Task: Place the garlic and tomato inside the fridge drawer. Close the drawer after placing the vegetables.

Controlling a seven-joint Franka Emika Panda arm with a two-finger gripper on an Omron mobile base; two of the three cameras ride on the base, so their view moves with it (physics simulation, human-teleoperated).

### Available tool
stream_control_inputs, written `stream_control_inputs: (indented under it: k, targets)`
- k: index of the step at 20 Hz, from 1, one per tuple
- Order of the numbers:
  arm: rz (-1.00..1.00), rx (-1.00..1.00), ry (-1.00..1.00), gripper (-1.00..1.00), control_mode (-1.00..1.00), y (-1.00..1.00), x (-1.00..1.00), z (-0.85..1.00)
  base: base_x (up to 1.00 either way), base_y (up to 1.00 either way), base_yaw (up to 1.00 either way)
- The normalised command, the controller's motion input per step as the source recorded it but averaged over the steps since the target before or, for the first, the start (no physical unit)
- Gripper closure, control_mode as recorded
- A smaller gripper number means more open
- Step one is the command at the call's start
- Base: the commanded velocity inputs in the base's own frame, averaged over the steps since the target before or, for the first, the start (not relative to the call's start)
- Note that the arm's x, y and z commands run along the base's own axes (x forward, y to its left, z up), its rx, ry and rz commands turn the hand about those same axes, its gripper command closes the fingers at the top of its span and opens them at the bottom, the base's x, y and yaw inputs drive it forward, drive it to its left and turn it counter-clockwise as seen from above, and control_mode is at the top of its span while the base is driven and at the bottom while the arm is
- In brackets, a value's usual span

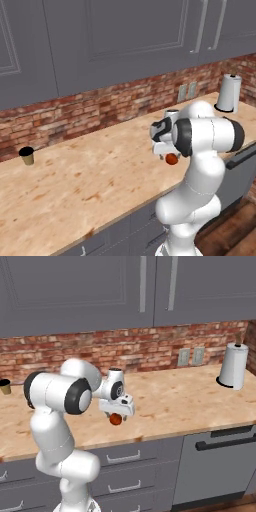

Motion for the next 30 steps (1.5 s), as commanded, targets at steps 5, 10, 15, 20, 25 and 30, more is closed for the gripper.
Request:
stream_control_inputs:
  k: [5, 10, 15, 20, 25, 30]
  targets:
    - [0.00, 0.00, -0.15, -1.00, -1.00, 0.00, -0.85, -0.28, 0.00, 0.00, 0.00]
    - [0.00, 0.00, -0.12, -1.00, -1.00, 0.01, -0.82, -0.34, 0.00, 0.00, 0.00]
    - [0.00, 0.00, -0.04, 1.00, -1.00, 0.06, -0.27, -0.22, 0.00, 0.00, 0.00]
    - [-0.01, -0.06, -0.08, 1.00, -1.00, 0.01, -0.21, 0.55, 0.00, 0.00, 0.00]
    - [0.00, -0.03, -0.20, 1.00, -1.00, 0.00, -0.96, 1.00, 0.00, 0.00, 0.00]
    - [0.00, -0.01, -0.14, 1.00, -1.00, 0.25, -1.00, 0.92, 0.00, 0.00, 0.00]
